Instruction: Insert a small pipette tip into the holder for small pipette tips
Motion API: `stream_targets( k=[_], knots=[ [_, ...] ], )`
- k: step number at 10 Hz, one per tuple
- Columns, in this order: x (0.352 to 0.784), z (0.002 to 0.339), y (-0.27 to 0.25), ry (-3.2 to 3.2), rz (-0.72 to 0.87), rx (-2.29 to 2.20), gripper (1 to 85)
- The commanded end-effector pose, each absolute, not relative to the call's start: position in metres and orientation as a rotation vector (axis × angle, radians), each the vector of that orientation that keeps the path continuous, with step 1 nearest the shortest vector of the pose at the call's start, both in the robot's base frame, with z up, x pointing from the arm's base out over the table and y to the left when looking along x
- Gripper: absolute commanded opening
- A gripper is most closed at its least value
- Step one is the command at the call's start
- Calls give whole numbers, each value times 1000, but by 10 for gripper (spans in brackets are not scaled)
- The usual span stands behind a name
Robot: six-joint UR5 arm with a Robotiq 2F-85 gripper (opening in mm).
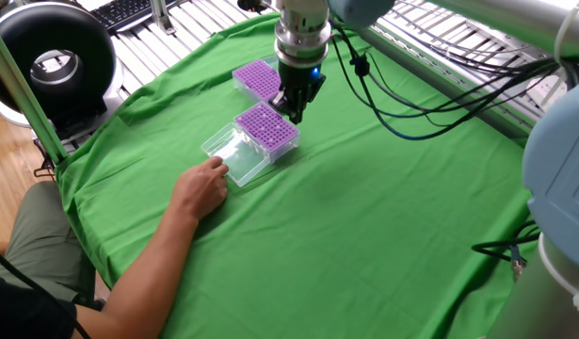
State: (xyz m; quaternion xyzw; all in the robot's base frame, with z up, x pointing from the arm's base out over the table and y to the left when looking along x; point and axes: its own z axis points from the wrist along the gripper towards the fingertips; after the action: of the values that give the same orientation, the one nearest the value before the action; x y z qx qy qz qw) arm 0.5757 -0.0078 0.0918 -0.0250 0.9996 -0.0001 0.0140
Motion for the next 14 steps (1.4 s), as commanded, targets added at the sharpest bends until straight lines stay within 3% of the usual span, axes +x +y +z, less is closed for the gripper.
stream_targets(
  k=[1,3,8,12,14],
  knots=[
    [580,117,-8,3109,-27,-121,10],
    [585,115,-9,3093,-37,-143,10],
    [551,119,-1,3215,18,-53,10],
    [561,118,-6,3177,-14,-88,10],
    [585,115,-8,3138,9,-192,10]
  ],
)
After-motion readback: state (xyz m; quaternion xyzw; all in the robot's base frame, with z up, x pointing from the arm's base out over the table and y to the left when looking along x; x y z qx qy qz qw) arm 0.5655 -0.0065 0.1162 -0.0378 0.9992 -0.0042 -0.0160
